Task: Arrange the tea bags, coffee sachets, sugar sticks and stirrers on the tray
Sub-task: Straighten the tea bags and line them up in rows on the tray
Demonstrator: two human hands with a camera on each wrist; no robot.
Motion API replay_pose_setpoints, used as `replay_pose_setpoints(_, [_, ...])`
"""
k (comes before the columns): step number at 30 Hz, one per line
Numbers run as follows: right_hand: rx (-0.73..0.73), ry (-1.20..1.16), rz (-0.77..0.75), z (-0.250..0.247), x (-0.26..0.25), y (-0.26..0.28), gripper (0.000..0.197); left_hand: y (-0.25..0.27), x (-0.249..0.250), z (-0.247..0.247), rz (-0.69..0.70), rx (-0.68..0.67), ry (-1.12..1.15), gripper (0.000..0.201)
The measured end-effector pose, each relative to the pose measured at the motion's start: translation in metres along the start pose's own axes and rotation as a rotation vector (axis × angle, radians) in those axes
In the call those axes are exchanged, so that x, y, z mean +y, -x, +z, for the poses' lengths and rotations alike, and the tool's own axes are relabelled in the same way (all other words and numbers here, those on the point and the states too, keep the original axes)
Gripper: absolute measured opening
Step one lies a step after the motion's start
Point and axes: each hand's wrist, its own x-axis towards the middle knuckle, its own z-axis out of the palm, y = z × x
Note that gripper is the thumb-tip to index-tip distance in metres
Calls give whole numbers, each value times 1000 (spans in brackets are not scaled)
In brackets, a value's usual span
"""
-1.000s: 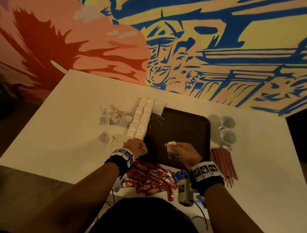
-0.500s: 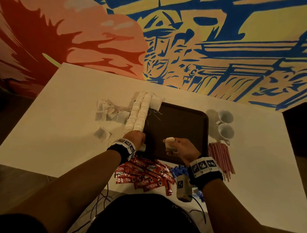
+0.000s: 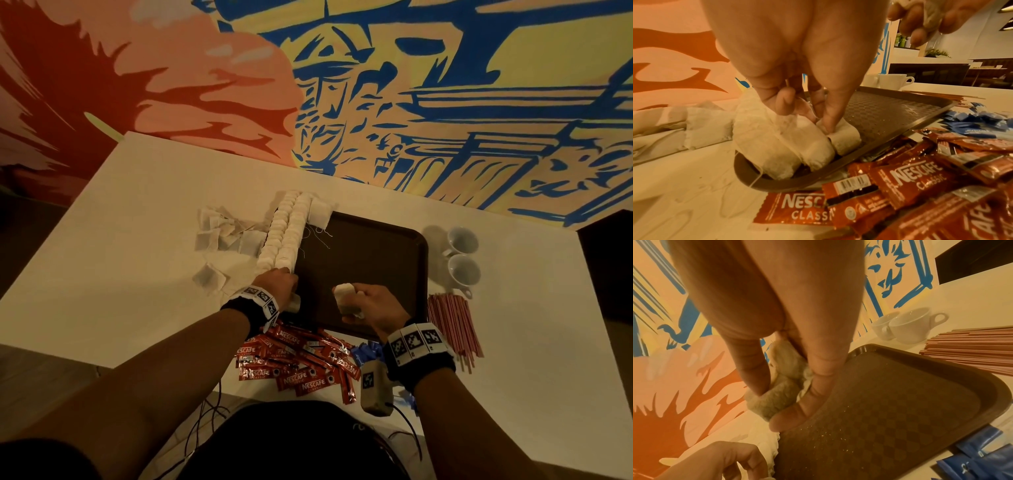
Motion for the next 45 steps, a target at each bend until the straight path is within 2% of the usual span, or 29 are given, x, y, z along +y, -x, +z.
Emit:
replay_pose_setpoints(4, [57,70,-2,1,3,-6,29,3,3,1,22,-2,-5,25])
replay_pose_setpoints(8, [156,166,-66,7,3,-15,23,7,3,0,43,-14,9,24])
replay_pose_setpoints(15, [36,264,-62,42,3,-48,17,16,-3,-5,-18,-45,90,26])
replay_pose_setpoints(20, [79,299,-23,62,8,-69,8,24,-11,-1,-37,-83,213,30])
replay_pose_setpoints(24, [49,367,-8,72,15,-81,18,31,-14,2,-48,-25,323,38])
replay_pose_setpoints(29, [34,369,11,78,17,-86,10,35,-16,7,-124,5,444,46])
replay_pose_setpoints(34, [-30,417,22,80,14,-85,11,32,-15,6,-97,29,358,29])
replay_pose_setpoints(41, [-10,356,25,70,12,-85,29,25,-18,12,-174,26,293,30])
replay_pose_setpoints(45, [1,268,149,68,5,-85,26,22,-18,12,-231,25,216,31])
